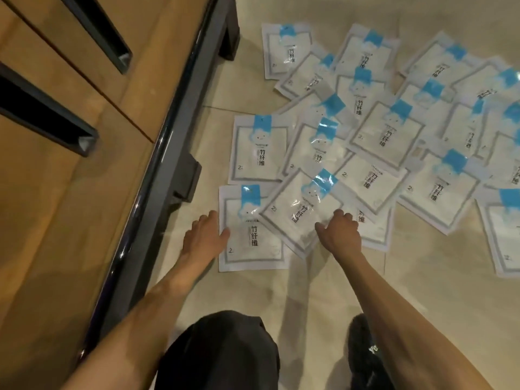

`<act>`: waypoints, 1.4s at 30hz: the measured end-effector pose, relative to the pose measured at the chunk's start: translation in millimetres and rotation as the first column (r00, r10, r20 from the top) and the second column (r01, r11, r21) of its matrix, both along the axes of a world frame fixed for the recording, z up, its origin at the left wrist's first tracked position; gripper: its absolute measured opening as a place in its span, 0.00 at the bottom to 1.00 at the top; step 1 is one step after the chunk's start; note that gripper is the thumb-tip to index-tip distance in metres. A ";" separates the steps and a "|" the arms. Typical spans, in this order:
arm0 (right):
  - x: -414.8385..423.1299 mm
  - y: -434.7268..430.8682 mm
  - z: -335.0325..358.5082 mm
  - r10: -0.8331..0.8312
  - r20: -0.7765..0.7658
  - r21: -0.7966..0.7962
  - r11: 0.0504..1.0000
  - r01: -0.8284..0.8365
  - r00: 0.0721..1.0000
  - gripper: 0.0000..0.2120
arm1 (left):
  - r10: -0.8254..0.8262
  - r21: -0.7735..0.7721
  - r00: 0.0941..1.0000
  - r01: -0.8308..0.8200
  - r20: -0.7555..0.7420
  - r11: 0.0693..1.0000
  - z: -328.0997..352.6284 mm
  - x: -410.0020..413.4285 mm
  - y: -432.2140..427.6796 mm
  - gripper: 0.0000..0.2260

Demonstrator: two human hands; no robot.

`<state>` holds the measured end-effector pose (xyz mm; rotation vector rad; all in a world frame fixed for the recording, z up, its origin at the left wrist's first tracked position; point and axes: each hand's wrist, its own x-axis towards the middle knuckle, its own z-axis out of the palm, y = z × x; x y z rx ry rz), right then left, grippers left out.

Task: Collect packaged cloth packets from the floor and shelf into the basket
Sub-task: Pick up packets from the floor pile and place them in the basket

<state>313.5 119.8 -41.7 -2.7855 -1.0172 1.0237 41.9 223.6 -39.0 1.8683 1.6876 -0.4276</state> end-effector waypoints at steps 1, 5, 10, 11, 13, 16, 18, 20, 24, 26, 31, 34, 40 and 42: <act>-2.9 -0.3 -12.5 -0.050 -0.018 0.014 0.999 0.050 0.999 0.27 | 0.021 -0.011 1.000 -0.021 0.015 1.000 -12.8 -1.9 0.4 0.19; -8.5 3.9 -45.5 -0.327 -0.145 0.122 0.931 0.344 0.934 0.34 | 0.171 -0.033 0.981 -0.168 0.088 0.985 -51.2 -1.9 0.3 0.25; -11.7 13.7 -65.8 -0.547 -0.190 0.189 0.795 0.577 0.815 0.42 | 0.309 -0.028 0.938 -0.309 0.158 0.951 -75.8 14.2 -1.6 0.40; -13.0 14.8 -69.0 -0.579 -0.184 0.194 0.771 0.607 0.794 0.43 | 0.315 -0.007 0.938 -0.318 0.145 0.948 -78.7 17.1 -1.8 0.39; -14.6 16.6 -73.9 -0.619 -0.187 0.207 0.734 0.647 0.763 0.43 | 0.328 0.032 0.935 -0.335 0.136 0.942 -82.3 20.8 -2.7 0.38; -11.6 20.2 -77.4 -0.671 -0.221 0.203 0.679 0.706 0.708 0.44 | 0.370 0.036 0.916 -0.380 0.157 0.924 -84.5 23.8 -3.9 0.38; -8.0 21.7 -78.6 -0.688 -0.231 0.179 0.664 0.726 0.687 0.45 | 0.401 0.019 0.903 -0.409 0.151 0.912 -83.2 25.9 -3.0 0.39; -4.2 22.3 -80.3 -0.695 -0.241 0.159 0.660 0.734 0.678 0.43 | 0.413 0.008 0.902 -0.417 0.124 0.909 -82.1 27.4 -3.2 0.39; 3.2 19.8 -82.2 -0.686 -0.272 0.137 0.666 0.733 0.674 0.28 | 0.509 -0.027 0.827 -0.519 0.237 0.855 -81.5 26.6 -4.6 0.25; 6.4 16.5 -83.6 -0.671 -0.278 0.167 0.671 0.722 0.688 0.21 | 0.569 -0.094 0.747 -0.576 0.344 0.812 -82.5 23.9 -7.6 0.15; -1.5 5.8 -69.8 -0.638 -0.450 0.265 0.572 0.776 0.624 0.12 | 0.701 -0.355 0.539 -0.612 0.467 0.707 -73.6 15.2 -15.9 0.12; -0.7 -4.7 -38.0 -0.597 -0.544 0.245 0.560 0.792 0.590 0.10 | 0.739 -0.415 0.476 -0.619 0.477 0.667 -49.2 5.5 -25.4 0.19; 2.5 -45.5 76.3 -0.473 -0.619 0.237 0.648 0.724 0.627 0.12 | 0.733 -0.429 0.461 -0.604 0.500 0.672 55.3 -22.3 -51.0 0.14; 0.9 -58.2 120.1 -0.479 -0.639 0.185 0.664 0.725 0.602 0.12 | 0.745 -0.461 0.446 -0.592 0.496 0.661 96.2 -31.5 -58.2 0.12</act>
